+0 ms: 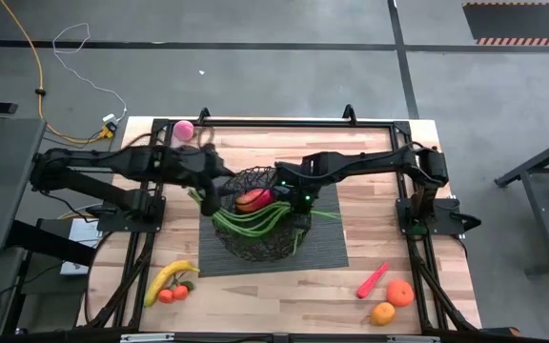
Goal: Build produce basket
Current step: Put the green beans into the black mesh basket
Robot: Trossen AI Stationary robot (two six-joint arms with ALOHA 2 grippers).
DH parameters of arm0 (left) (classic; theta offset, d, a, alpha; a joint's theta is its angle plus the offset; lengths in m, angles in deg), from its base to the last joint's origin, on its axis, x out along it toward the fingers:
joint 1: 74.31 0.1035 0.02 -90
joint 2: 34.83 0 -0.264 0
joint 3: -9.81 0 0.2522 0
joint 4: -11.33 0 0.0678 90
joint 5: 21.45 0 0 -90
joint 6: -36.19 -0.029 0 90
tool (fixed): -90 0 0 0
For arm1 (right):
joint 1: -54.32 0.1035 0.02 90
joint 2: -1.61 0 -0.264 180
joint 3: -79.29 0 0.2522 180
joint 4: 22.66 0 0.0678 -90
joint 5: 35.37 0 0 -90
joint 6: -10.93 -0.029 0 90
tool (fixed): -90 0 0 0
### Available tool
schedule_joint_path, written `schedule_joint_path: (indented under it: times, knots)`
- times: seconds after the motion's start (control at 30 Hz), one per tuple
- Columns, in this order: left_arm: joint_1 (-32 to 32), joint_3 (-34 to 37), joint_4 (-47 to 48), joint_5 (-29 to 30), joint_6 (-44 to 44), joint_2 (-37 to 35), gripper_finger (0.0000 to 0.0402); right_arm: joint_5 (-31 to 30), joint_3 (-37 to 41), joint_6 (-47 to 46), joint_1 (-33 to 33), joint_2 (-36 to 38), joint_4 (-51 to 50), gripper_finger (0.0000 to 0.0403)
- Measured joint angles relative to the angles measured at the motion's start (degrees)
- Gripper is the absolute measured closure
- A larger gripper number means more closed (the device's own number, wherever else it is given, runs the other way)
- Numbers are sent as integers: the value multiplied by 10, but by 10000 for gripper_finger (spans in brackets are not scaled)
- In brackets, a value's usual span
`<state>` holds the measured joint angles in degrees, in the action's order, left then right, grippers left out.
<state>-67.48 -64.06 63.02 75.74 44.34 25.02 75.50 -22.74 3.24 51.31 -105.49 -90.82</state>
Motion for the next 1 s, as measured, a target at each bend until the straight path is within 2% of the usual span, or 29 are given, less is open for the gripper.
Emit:
schedule_joint_path:
  times: [0.13,0.27,0.43,0.53,0.63,0.7,0.8,1.0]
  knots:
    - [-3,0,26,1,15,-43,181,19,0,-4,1,-4,4,402]
    - [-12,0,115,-1,60,-76,188,28,0,-9,1,-7,12,402]
    - [-49,0,241,-57,140,-101,212,27,0,-9,1,-7,24,402]
    - [-89,0,297,-65,192,-115,257,26,0,-9,0,-7,28,402]
    - [-124,3,358,-63,233,-116,340,25,0,-9,0,-7,29,402]
    - [-141,20,362,-53,248,-115,385,25,0,-9,0,-7,29,402]
    - [-152,62,323,-40,259,-115,389,25,0,-9,0,-7,31,402]
    - [-136,144,240,-17,266,-95,399,23,0,-9,0,-7,33,402]
